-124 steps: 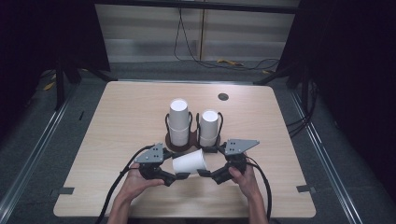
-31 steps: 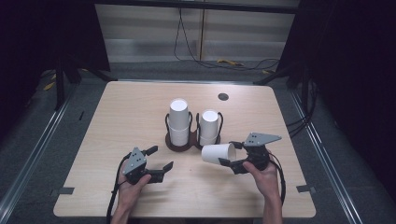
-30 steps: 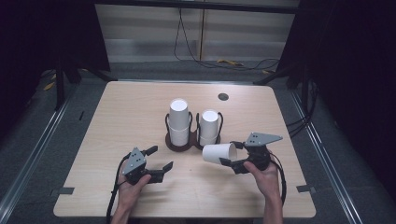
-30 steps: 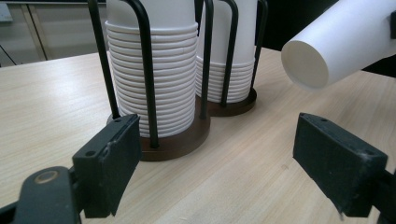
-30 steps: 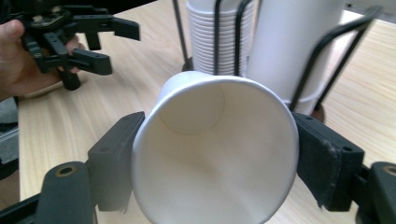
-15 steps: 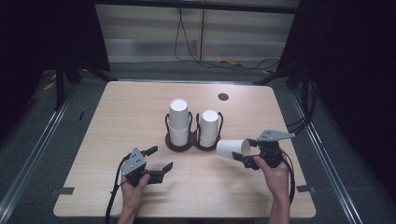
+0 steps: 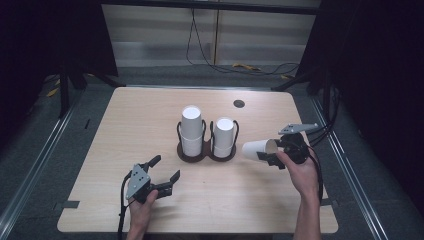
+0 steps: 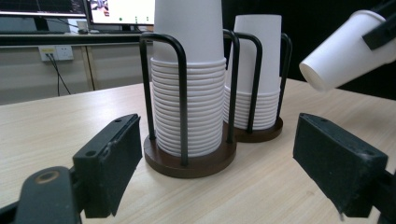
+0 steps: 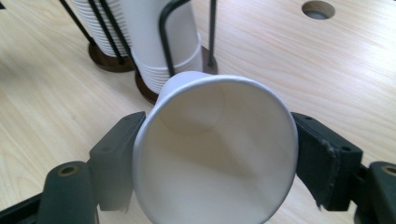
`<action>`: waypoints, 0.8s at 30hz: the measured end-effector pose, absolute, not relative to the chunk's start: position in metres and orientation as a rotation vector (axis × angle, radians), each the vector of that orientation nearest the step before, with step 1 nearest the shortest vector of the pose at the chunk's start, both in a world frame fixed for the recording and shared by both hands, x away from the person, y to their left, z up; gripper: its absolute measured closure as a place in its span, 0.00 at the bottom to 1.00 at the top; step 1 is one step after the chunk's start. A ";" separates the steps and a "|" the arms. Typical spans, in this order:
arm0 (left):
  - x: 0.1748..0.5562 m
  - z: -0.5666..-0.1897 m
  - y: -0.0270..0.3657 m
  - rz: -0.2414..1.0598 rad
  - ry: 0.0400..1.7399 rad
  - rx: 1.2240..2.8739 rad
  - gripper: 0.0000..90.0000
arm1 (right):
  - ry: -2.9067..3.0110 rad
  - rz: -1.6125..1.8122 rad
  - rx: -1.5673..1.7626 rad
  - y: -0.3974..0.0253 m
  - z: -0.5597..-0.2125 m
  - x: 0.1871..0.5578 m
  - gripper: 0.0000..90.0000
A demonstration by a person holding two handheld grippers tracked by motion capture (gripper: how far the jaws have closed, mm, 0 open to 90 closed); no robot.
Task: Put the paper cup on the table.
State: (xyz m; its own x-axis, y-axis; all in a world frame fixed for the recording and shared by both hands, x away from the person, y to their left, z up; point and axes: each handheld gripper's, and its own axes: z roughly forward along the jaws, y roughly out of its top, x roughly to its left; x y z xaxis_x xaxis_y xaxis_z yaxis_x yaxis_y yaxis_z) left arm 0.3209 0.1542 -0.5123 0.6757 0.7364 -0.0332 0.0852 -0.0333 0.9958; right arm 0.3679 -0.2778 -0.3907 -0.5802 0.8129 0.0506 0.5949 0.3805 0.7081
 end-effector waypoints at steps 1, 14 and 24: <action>0.321 -0.512 0.155 0.602 0.718 1.527 0.17 | 2.356 0.970 1.254 -0.278 -0.389 0.371 0.26; 0.321 -0.512 0.155 0.597 0.701 1.535 0.17 | 2.473 0.600 1.311 -0.268 -0.385 0.406 0.26; 0.320 -0.512 0.154 0.610 0.709 1.537 0.18 | 2.571 0.330 1.286 -0.250 -0.392 0.436 0.25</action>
State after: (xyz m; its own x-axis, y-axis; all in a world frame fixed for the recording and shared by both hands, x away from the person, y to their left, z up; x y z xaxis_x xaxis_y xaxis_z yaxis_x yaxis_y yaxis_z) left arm 0.3204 0.1537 -0.5122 0.6685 0.7432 -0.0285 0.0824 -0.0359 0.9960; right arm 0.4357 -0.2501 -0.3925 -0.5807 0.8055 -0.1182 0.7495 0.5856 0.3087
